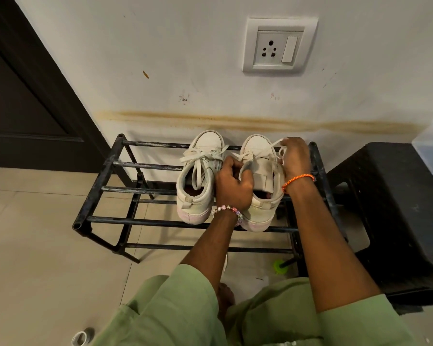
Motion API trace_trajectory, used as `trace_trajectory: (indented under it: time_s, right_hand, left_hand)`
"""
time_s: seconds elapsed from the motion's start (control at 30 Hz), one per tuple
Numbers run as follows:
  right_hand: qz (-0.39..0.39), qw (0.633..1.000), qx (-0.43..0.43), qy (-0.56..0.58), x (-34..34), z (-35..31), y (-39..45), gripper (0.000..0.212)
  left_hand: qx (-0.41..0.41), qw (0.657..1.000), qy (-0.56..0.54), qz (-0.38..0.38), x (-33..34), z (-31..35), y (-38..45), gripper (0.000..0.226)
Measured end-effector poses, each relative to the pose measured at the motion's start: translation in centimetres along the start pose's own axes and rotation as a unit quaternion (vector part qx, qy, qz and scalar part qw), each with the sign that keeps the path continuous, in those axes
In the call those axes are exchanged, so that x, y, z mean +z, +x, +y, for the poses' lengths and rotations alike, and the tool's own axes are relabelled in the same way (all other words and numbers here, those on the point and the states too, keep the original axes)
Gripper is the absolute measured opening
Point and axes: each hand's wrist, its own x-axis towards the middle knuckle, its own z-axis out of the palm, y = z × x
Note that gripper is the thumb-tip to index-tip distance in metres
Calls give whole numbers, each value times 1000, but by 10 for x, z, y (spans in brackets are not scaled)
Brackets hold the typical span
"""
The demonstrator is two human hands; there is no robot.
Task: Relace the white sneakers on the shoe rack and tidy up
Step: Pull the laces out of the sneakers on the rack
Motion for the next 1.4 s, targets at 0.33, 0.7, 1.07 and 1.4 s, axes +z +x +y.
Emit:
trace_trajectory:
  time_s: [0.33,0.7,1.07,1.4]
  right_hand:
    - [23,991,-65,-111,-6,-3,-2,2]
    - [-128,882,-144,-429,-3,-4,-14,9]
    - [74,990,95,79,-25,-9,2,22]
    - [8,908,-65,-414,-25,-9,-4,24]
  left_hand:
    - [4,1000,2,1,-1,1,0,11]
    - [7,1000,11,6,-1,3,0,10]
    - [-6,1000,13,0,-6,4,0,11]
    - [-101,985,90,-104,-11,24,17,20]
